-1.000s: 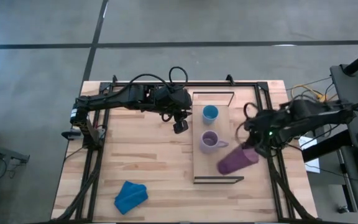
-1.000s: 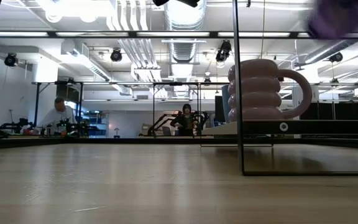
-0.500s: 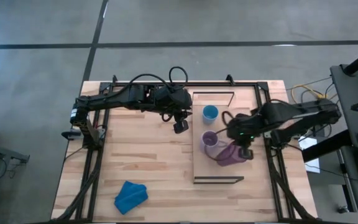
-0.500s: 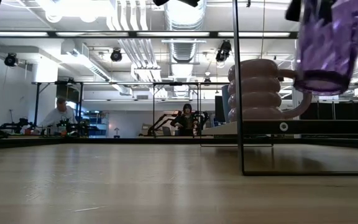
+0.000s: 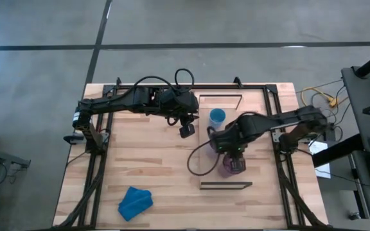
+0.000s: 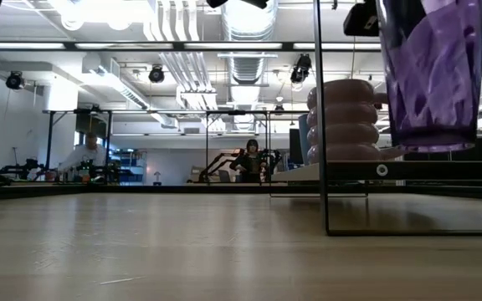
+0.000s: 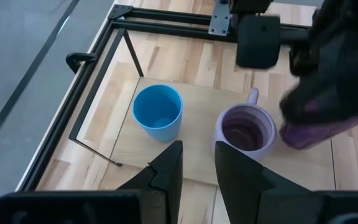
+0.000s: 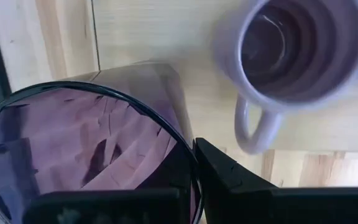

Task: Stack small to large cups/mugs on shelf
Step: Put the purple cup on the shelf

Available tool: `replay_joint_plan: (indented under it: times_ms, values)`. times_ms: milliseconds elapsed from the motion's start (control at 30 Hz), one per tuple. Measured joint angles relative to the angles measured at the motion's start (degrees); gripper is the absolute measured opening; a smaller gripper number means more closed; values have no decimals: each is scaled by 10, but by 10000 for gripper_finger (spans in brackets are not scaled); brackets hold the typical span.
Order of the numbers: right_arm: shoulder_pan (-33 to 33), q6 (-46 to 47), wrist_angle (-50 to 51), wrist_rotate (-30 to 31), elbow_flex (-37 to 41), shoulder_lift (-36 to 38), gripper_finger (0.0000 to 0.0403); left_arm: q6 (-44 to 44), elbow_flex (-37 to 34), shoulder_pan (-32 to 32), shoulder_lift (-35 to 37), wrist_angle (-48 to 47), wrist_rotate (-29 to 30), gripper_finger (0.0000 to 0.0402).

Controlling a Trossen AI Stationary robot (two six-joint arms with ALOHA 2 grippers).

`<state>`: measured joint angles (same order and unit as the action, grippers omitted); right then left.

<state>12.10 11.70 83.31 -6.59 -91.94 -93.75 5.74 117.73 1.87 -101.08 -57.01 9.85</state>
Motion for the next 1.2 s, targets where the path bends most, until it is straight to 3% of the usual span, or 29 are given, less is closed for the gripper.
replay_joint_plan:
  times_ms: [267,800,1200]
  values:
    - [0,-12,-2,0,-38,-47,9,0,0,0,7,-7,-1,80]
    - [1,18,-23,-2,-27,-47,9,-1,0,0,37,-26,-1,80]
    - [0,19,-41,-9,-15,-64,50,-7,0,0,37,-27,-2,80]
